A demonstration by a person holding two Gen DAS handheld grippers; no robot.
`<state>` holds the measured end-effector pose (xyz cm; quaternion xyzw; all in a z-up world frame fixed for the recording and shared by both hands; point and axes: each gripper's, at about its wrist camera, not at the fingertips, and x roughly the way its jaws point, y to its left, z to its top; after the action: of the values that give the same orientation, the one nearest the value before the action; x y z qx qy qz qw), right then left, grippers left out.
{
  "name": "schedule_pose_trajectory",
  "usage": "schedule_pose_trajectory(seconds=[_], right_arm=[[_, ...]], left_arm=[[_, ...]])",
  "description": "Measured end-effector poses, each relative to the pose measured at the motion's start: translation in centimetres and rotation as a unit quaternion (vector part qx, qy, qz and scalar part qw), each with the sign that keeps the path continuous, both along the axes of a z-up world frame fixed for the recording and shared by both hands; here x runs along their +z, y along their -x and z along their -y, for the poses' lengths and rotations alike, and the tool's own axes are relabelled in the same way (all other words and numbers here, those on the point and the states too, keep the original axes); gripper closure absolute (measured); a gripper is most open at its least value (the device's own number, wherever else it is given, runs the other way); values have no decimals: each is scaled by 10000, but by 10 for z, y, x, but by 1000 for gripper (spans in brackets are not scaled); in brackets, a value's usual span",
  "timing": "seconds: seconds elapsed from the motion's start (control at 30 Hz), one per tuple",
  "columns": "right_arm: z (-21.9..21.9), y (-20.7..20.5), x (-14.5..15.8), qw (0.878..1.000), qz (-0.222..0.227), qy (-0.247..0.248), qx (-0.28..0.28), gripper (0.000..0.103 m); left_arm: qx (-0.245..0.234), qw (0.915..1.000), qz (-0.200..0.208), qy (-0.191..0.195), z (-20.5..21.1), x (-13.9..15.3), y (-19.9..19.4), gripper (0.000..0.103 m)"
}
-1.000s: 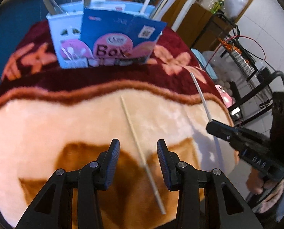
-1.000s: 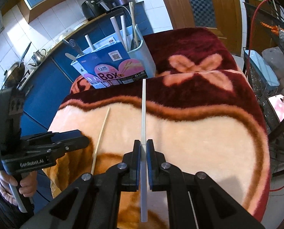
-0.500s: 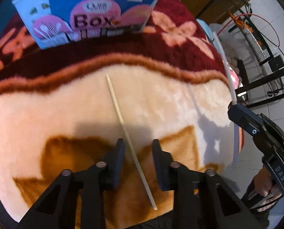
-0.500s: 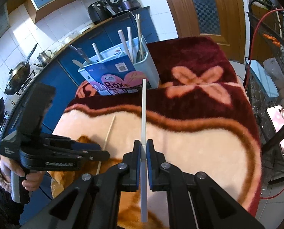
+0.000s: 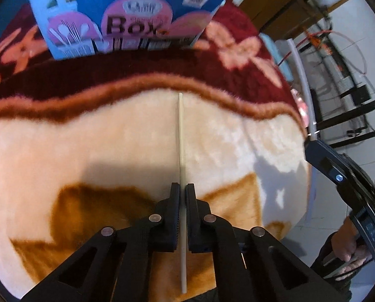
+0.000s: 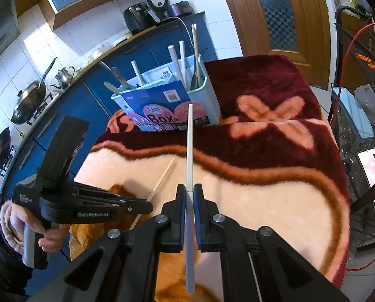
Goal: Organize utensils
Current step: 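Carry both chopsticks into the caddy and open both tools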
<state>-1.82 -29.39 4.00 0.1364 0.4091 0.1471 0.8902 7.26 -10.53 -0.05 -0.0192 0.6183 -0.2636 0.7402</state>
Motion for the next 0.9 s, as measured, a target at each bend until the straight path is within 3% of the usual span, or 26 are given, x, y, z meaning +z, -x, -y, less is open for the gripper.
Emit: schedule_pose_trajectory(seconds=[0.2, 0.27, 0.4, 0.53, 0.63, 0.77, 0.9], right_arm=[[1, 0, 9, 9993, 312, -210, -69, 95], [-1, -1, 14, 9985, 474, -262, -87, 95], [-4, -3, 24, 9957, 854, -329, -119, 95], [-2, -8, 32, 9906, 1262, -462, -237, 95], [2, -16, 35, 9867, 1518, -460, -357, 95], [8, -30, 38, 9822, 1756, -424, -513, 95], [12, -48, 35, 9792, 1908, -313, -614, 95]], left_arm=[[146, 9960, 829, 293, -24, 41, 12, 99], [222, 9901, 1363, 262, -33, 64, 14, 99], [476, 9769, 2027, 480, -50, 100, 10, 99], [793, 9594, 2650, 555, -62, 124, -2, 99], [1112, 9414, 3123, 624, -69, 138, -18, 99], [1431, 9110, 3817, 622, -69, 154, -37, 99], [1675, 8878, 4220, 748, -70, 161, -55, 99]])
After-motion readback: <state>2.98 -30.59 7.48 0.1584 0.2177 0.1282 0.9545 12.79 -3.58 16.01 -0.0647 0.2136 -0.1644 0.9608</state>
